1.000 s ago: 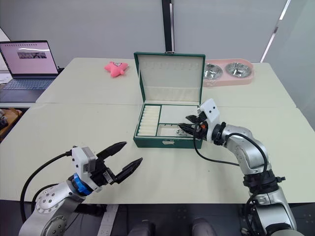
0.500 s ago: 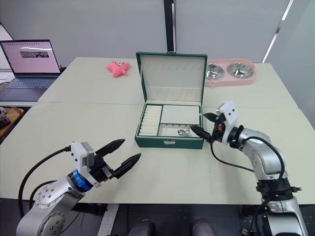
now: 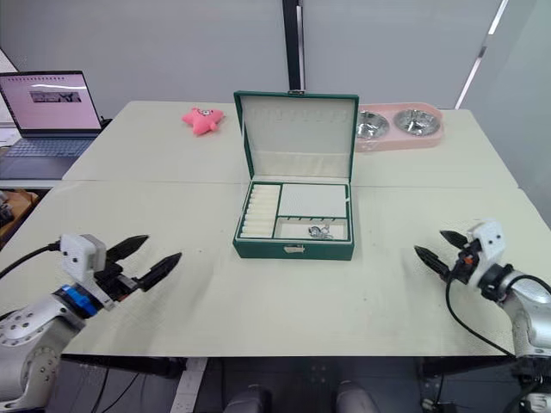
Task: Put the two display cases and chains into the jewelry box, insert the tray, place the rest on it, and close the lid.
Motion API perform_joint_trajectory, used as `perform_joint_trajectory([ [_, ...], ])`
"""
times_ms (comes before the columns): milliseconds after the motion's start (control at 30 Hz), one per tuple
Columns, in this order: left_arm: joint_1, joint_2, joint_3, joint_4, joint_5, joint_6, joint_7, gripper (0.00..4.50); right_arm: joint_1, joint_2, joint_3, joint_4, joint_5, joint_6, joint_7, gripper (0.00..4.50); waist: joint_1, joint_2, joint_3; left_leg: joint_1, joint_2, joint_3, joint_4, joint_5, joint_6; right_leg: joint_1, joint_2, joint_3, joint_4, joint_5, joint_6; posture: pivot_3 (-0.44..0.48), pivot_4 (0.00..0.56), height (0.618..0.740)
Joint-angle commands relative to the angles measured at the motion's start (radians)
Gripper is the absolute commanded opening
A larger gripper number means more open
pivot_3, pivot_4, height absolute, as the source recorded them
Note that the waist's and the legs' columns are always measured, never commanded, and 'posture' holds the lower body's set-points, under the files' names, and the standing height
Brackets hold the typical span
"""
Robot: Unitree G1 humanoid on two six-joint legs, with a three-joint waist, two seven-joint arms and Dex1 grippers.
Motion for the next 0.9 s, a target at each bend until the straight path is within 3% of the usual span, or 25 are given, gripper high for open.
perform_joint_trajectory([
  [33,-0.02,0.016,0.054,0.081,0.022,-0.054,-0.005,4.5,0.011,-0.028,-0.063,0.019,0.0,-0.056,-0.012,4.47,-0.001,0.0,0.0,0.0,0.0,0.0,0.0,0.0,0.0,0.0,0.0,0.0,0.0,0.0,0.0,0.0,0.15,0.74],
  [367,-0.051,0.011,0.079,0.228,0.077,-0.136,0.02,4.5,0.015,-0.034,-0.09,0.124,-0.022,-0.134,-0.048,4.47,0.0,0.0,0.0,0.0,0.0,0.0,0.0,0.0,0.0,0.0,0.0,0.0,0.0,0.0,0.0,0.0,0.15,0.74],
  [900,-0.1,-0.015,0.029,0.196,0.07,-0.091,0.033,4.5,-0.021,0.006,-0.027,0.042,-0.009,-0.083,-0.073,4.47,-0.001,0.0,0.0,0.0,0.0,0.0,0.0,0.0,0.0,0.0,0.0,-0.001,0.001,0.0,0.0,0.0,0.15,0.74],
])
